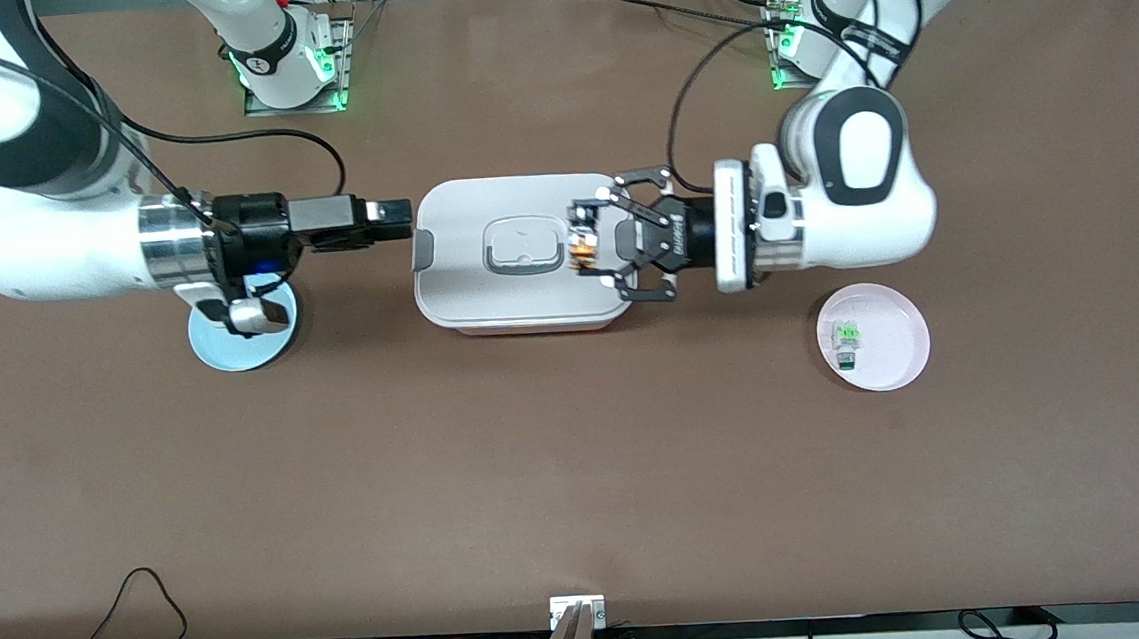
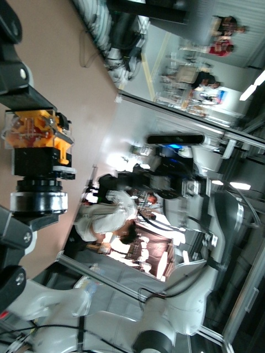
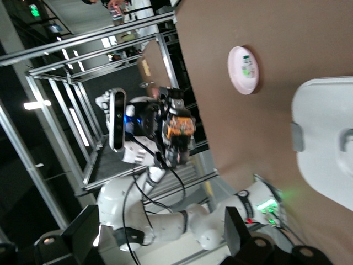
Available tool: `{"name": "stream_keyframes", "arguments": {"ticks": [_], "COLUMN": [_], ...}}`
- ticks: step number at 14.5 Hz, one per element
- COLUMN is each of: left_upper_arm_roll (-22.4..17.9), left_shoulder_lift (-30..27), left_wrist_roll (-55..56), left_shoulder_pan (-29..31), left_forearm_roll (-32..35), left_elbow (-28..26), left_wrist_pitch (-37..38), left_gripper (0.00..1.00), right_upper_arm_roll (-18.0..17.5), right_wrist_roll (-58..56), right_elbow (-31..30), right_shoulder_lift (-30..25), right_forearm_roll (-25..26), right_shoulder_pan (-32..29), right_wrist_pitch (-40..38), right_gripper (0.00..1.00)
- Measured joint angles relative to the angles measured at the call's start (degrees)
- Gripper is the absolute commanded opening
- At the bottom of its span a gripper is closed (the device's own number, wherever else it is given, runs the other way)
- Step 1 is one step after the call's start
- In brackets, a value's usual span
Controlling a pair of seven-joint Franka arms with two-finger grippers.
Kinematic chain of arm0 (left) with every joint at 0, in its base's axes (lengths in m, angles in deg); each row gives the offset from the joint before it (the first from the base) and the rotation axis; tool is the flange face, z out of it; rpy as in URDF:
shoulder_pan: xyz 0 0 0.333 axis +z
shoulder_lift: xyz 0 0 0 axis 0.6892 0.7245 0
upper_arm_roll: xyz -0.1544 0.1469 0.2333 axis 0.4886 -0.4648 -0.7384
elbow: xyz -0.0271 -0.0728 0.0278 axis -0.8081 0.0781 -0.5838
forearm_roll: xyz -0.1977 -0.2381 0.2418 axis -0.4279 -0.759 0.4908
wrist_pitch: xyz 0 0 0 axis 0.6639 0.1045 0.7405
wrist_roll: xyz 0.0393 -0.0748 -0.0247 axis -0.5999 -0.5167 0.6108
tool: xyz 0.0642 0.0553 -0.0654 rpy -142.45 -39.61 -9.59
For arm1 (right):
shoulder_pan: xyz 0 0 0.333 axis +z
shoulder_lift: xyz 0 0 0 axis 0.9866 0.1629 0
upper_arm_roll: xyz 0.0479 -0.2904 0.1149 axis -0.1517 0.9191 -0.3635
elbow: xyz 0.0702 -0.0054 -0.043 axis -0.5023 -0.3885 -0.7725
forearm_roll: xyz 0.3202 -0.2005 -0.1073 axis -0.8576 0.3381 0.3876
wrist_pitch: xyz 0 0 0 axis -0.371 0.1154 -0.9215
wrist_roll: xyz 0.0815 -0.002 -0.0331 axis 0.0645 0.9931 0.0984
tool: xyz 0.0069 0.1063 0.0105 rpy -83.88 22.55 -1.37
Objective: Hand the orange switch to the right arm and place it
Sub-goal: 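Carry the orange switch over the box while the right gripper approaches, then grasp the orange switch with the right gripper beside the left gripper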
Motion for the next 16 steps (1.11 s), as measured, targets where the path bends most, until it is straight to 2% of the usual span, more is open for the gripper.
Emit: {"name": "stream_keyframes", "arguments": {"ticks": [4,7,16], "left_upper_arm_roll": [1.7,2.4,2.5], "left_shoulder_lift": [0.44,0.44,2.09], "left_wrist_roll": [-7.54,-8.72,-8.75], "left_shoulder_pan": [-0.88,-3.26,-5.76], "left_forearm_roll": [-7.41,-10.7,-11.21], "left_elbow": [-0.16,0.14,3.4], "left_wrist_pitch": [-2.15,-6.57,-11.79], "left_gripper": [0.42,0.43,0.43], "right_upper_arm_roll": [-0.05,-0.06,-0.08], "right_wrist_roll": [-0.02,-0.05,-0.04], "right_elbow": [-1.41,-2.7,-3.22], "right_shoulder_lift": [2.97,3.34,3.41], "right_forearm_roll": [-6.44,-8.26,-14.43], "right_shoulder_pan": [2.85,4.0,7.49], "right_wrist_pitch": [2.04,2.17,4.25], "right_gripper": [1.0,1.0,0.99]}}
